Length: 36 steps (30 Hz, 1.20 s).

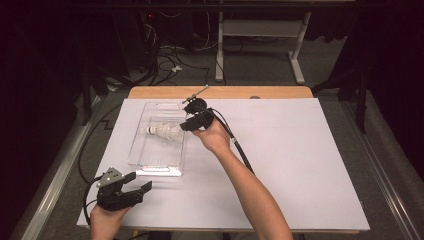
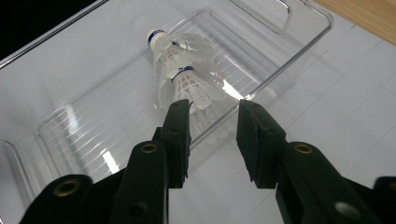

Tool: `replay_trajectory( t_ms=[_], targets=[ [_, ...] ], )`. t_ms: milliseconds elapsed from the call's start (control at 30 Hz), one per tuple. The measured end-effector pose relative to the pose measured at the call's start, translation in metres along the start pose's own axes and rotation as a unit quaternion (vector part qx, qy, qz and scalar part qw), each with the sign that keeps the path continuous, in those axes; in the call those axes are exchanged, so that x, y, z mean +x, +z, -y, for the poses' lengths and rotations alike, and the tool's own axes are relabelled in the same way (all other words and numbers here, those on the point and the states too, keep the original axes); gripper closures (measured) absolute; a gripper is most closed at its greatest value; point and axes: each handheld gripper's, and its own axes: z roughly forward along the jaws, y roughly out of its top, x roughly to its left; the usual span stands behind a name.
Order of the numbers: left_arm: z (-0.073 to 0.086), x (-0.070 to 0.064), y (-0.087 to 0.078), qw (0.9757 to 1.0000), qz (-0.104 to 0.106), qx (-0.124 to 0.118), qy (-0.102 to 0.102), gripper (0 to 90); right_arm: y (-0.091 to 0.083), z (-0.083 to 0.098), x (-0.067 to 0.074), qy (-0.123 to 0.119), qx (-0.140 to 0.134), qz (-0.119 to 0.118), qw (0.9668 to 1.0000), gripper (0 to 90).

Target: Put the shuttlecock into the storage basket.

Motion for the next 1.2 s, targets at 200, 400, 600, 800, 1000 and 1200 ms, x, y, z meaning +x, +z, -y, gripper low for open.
replay_trajectory(
  t_ms=[200,400,600,800,1000,1200],
  targets=[
    [0.0,0.0,0.0,1.0,-0.001,0.0,-0.001,29.0,-0.004,0.004,-0.003,0.003,-0.006,0.003,1.0,64.9],
    [0.0,0.0,0.0,1.0,-0.001,-0.001,-0.001,29.0,-0.007,0.007,-0.007,0.006,-0.008,0.004,0.9999,64.8],
    [0.0,0.001,-0.001,1.0,-0.001,0.0,-0.003,29.1,-0.01,0.013,-0.013,0.017,-0.01,0.007,0.9998,63.9],
    [0.001,0.002,-0.003,0.9999,-0.003,-0.007,-0.01,29.1,-0.014,0.018,-0.018,0.02,-0.015,0.008,0.9997,63.6],
    [0.001,0.002,-0.003,0.9999,-0.003,-0.007,-0.01,29.1,-0.017,0.024,-0.022,0.024,-0.016,0.009,0.9996,63.6],
    [0.001,0.003,-0.003,0.9999,-0.004,-0.007,-0.011,29.1,-0.02,0.028,-0.027,0.027,-0.019,0.01,0.9994,63.6]
  ],
)
